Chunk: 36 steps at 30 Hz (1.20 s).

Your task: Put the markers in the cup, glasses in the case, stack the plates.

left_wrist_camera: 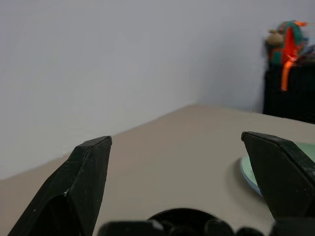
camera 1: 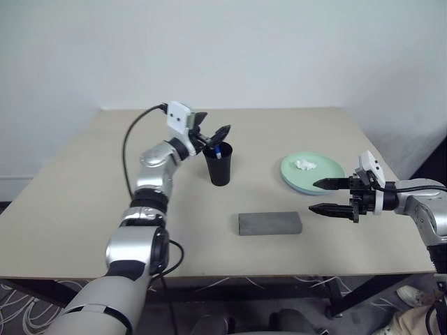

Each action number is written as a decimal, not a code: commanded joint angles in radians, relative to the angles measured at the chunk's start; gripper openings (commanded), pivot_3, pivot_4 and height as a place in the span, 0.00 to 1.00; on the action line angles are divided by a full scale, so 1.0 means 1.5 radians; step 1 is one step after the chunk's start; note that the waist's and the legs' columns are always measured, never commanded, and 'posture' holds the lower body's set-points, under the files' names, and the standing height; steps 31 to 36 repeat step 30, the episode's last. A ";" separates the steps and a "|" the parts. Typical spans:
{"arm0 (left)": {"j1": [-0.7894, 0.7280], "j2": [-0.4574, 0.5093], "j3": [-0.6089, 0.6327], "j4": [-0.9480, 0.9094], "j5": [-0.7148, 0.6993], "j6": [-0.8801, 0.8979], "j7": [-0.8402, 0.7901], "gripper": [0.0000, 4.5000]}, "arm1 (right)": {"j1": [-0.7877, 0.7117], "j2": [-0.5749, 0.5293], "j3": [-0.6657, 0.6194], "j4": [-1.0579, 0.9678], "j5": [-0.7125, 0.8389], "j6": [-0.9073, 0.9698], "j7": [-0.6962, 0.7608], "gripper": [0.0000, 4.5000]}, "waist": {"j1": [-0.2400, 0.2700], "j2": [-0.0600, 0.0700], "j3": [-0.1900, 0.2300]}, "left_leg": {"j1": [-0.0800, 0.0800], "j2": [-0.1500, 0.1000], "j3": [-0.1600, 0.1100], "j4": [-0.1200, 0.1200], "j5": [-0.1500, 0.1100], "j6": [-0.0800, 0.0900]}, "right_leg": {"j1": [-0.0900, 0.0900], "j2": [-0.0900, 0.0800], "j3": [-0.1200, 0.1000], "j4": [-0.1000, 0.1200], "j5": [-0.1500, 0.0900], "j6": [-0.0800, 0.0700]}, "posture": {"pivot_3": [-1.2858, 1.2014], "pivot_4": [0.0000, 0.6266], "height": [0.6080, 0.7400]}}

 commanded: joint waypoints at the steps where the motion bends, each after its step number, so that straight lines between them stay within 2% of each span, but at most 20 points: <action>1: 0.061 0.063 0.007 -0.174 -0.046 0.101 -0.055 1.00 | -0.021 0.002 -0.019 0.000 0.007 -0.014 0.000 1.00 | 0.000 0.000 0.000 | 0.000 0.000 -0.001 0.000 0.000 0.000 | 0.000 0.000 0.000 0.000 0.000 0.000 | 0.52 0.00 0.94; 8: 0.266 0.178 0.066 -0.415 -0.123 0.235 -0.081 1.00 | -0.037 0.016 -0.012 0.014 0.004 -0.017 -0.003 1.00 | 0.002 0.000 0.000 | 0.001 0.001 -0.002 0.000 -0.001 -0.002 | 0.000 -0.001 0.002 0.000 0.000 0.000 | 0.52 0.00 0.94; 16: 0.462 0.222 0.134 -0.502 -0.151 0.246 -0.074 1.00 | -0.050 0.046 0.001 0.003 0.005 -0.005 -0.015 1.00 | 0.004 0.001 0.000 | 0.002 0.001 -0.002 -0.001 -0.002 -0.003 | -0.001 -0.001 0.002 0.001 0.000 -0.001 | 0.52 0.00 0.94; 24: 0.527 0.208 0.150 -0.564 -0.174 0.257 -0.045 1.00 | -0.046 0.062 0.008 -0.015 0.009 0.007 -0.017 1.00 | 0.004 0.001 0.000 | 0.001 0.001 -0.002 -0.001 -0.002 -0.003 | -0.002 -0.001 0.002 0.000 -0.001 -0.001 | 0.52 0.00 0.94; 36: 0.541 0.204 0.142 -0.563 -0.180 0.255 -0.040 1.00 | -0.039 0.071 0.006 -0.016 0.006 0.006 -0.023 1.00 | 0.004 0.001 0.000 | 0.001 0.001 -0.001 -0.002 -0.002 -0.003 | -0.002 -0.001 0.002 0.001 -0.001 -0.001 | 0.52 0.00 0.94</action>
